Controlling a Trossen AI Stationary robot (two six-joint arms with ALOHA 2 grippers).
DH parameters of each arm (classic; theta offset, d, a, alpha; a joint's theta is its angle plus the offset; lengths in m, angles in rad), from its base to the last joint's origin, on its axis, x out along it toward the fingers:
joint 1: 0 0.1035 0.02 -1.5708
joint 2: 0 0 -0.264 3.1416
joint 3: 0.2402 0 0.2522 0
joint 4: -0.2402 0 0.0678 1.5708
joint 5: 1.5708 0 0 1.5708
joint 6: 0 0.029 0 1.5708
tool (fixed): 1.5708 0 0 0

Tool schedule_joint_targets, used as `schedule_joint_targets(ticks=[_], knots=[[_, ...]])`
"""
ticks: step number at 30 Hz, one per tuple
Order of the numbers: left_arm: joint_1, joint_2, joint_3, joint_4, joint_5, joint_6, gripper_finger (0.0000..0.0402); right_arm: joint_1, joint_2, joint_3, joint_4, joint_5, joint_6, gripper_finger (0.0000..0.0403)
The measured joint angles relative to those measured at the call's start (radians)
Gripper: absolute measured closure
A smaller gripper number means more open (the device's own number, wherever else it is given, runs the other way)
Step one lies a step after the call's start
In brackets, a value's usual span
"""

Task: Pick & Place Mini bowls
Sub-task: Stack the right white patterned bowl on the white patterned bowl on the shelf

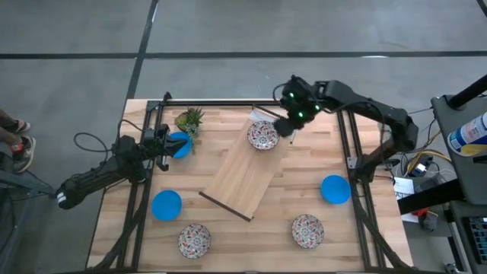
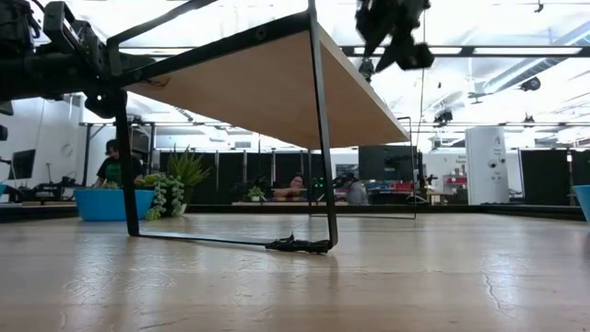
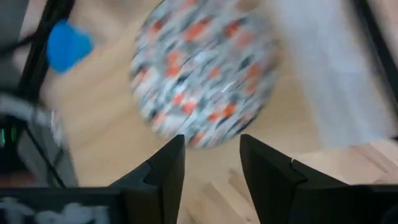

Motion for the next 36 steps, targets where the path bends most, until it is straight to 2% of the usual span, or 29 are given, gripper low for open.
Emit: schedule_joint_targets(ticks=[4,10,17,24,31,36], knots=[[0.0,0.0,0.0,0.0,0.0,0.0,0.0402,0.144,-0.043,-0.002,-0.031,-0.003,-0.219,0.0254],[0.0,0.0,0.0,0.0,0.0,0.0,0.0402,0.396,-0.038,-0.005,-0.091,0.014,-0.235,0.0265],[0.0,0.0,0.0,0.0,0.0,0.0,0.0402,0.623,0.045,-0.014,-0.12,0.22,-0.22,0.0267],[0.0,0.0,0.0,-0.001,0.0,0.0,0.0402,0.752,0.134,-0.071,-0.117,0.234,-0.222,0.0265],[0.0,0.0,0.0,-0.001,0.0,0.0,0.0402,0.838,0.158,-0.206,-0.099,0.233,-0.217,0.0274],[0.0,0.0,0.0,-0.001,0.0,0.0,0.0402,0.843,0.136,-0.328,0.026,0.148,-0.172,0.0275]])
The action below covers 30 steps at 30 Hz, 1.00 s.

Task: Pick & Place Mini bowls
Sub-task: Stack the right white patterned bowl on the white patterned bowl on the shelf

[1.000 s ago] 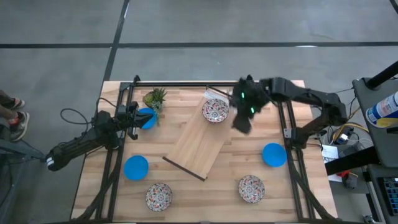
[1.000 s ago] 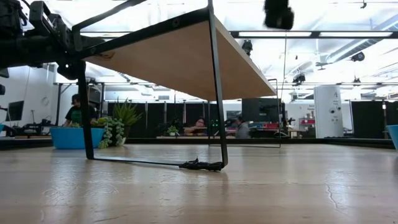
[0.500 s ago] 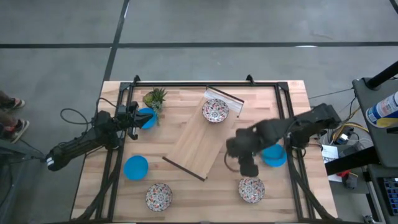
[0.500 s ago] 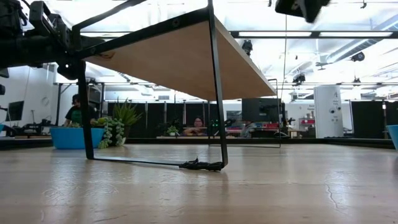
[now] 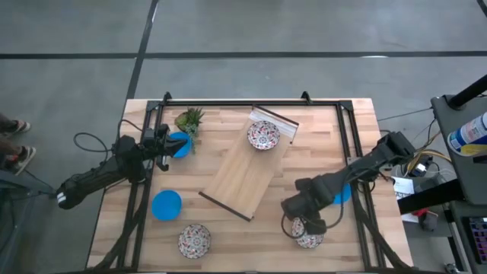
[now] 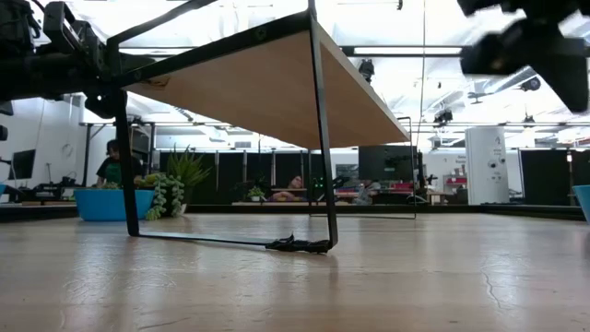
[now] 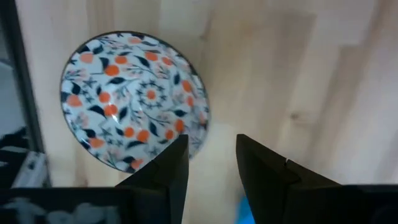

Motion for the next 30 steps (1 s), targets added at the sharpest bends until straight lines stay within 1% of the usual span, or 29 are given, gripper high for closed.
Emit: schedule_joint_targets(ticks=[2,7,12,16,21,27,30], knots=[[0.0,0.0,0.0,0.0,0.0,0.0,0.0402,0.0,0.0,-0.04,0.053,-0.034,0.016,0.0275],[0.0,0.0,0.0,0.0,0.0,0.0,0.0402,0.0,-0.002,-0.116,0.112,-0.039,0.063,0.0275],[0.0,0.0,0.0,0.0,0.0,0.0,0.0402,0.0,-0.006,-0.17,0.156,-0.048,0.072,0.0275],[0.0,0.0,0.0,0.0,0.0,0.0,0.0402,0.0,-0.006,-0.196,0.21,-0.083,0.088,0.0275],[0.0,0.0,0.0,0.0,0.0,0.0,0.0402,0.0,-0.006,-0.227,0.272,-0.091,0.12,0.0275],[0.0,0.0,0.0,0.0,0.0,0.0,0.0402,0.0,-0.006,-0.251,0.279,-0.107,0.172,0.0276],[0.0,0.0,0.0,0.0,0.0,0.0,0.0402,0.0,-0.006,-0.256,0.282,-0.123,0.186,0.0291]])
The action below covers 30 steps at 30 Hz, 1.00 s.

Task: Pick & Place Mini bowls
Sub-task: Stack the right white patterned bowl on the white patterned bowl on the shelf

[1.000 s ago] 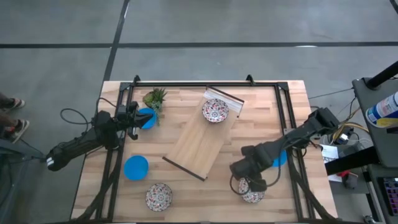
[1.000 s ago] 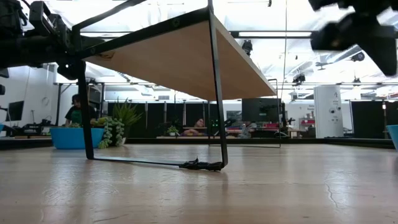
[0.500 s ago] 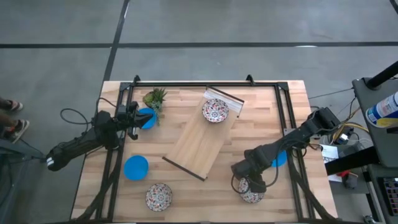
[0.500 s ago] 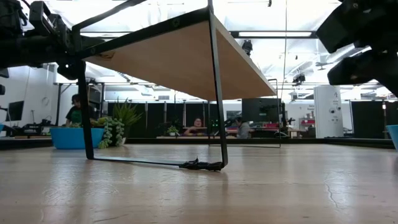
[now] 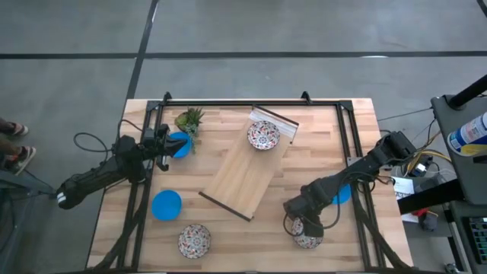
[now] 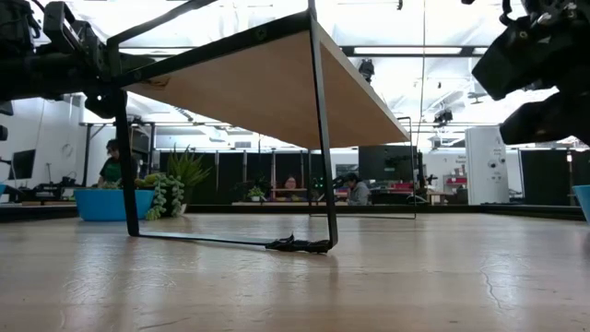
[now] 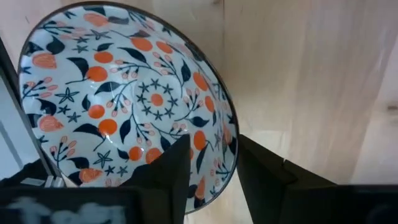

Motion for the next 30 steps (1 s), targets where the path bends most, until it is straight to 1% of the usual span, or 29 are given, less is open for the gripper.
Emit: schedule_joint_targets(ticks=[3,6,7,11,18,23,30], knots=[[0.0,0.0,0.0,0.0,0.0,0.0,0.0402,0.0,0.0,-0.007,0.003,-0.003,0.016,0.0328],[0.0,0.0,0.0,0.0,0.0,0.0,0.0402,-0.001,0.0,-0.012,0.004,-0.012,0.047,0.0378],[0.0,0.0,0.0,0.0,0.0,0.0,0.0402,-0.002,-0.001,-0.012,0.008,-0.029,0.048,0.0384],[0.0,0.0,0.0,0.0,0.0,0.0,0.0402,-0.001,-0.004,-0.012,0.003,-0.052,0.068,0.039],[0.0,0.0,0.0,0.0,0.0,0.0,0.0402,-0.001,-0.046,-0.003,-0.013,-0.047,0.114,0.0393],[0.0,0.0,0.0,0.0,0.0,0.0,0.0402,-0.003,-0.091,0.01,-0.028,-0.081,0.2,0.0393],[0.0,0.0,0.0,0.0,0.0,0.0,0.0402,-0.008,-0.171,0.081,-0.104,-0.092,0.277,0.0394]])
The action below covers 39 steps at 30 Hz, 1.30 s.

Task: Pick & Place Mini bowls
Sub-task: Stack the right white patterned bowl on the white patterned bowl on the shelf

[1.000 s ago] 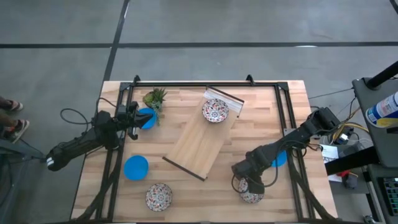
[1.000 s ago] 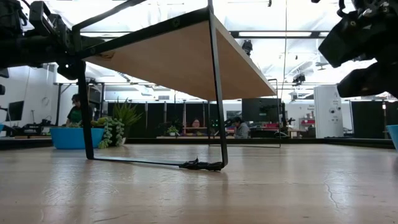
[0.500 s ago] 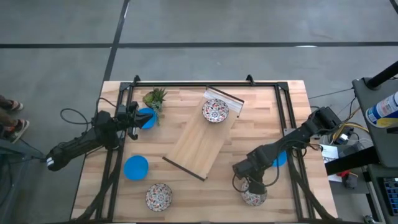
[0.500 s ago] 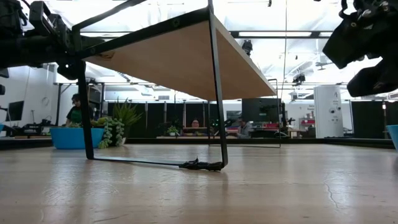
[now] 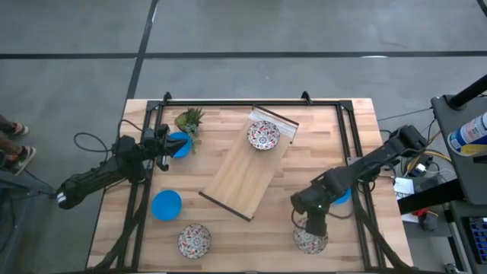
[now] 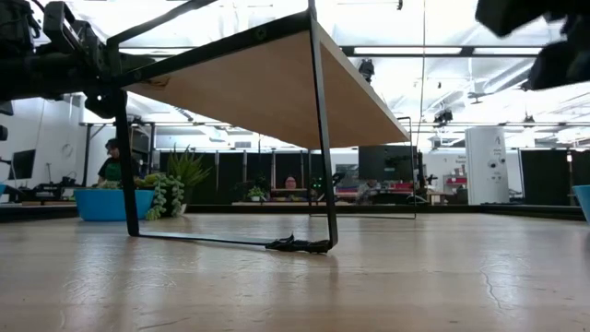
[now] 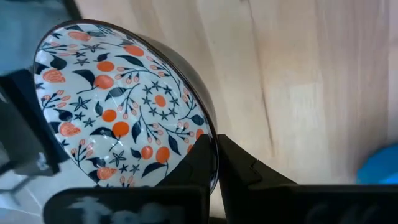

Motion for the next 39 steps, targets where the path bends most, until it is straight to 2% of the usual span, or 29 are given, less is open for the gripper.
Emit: schedule_joint_targets(ticks=[9,19,30,39], knots=[[0.0,0.0,0.0,-0.001,0.0,0.0,0.0402,-0.093,-0.088,0.16,-0.215,-0.004,0.037,0.0394],[0.0,0.0,0.0,-0.001,0.0,0.0,0.0402,-0.352,-0.102,0.389,-0.406,0.021,0.072,0.0394],[0.0,0.0,0.0,-0.001,0.0,0.0,0.0402,-0.701,-0.043,0.598,-0.403,-0.004,0.002,0.0394],[0.0,0.0,0.0,-0.001,0.0,0.0,0.0402,-0.896,0.064,0.718,-0.405,-0.038,-0.09,0.0394]])
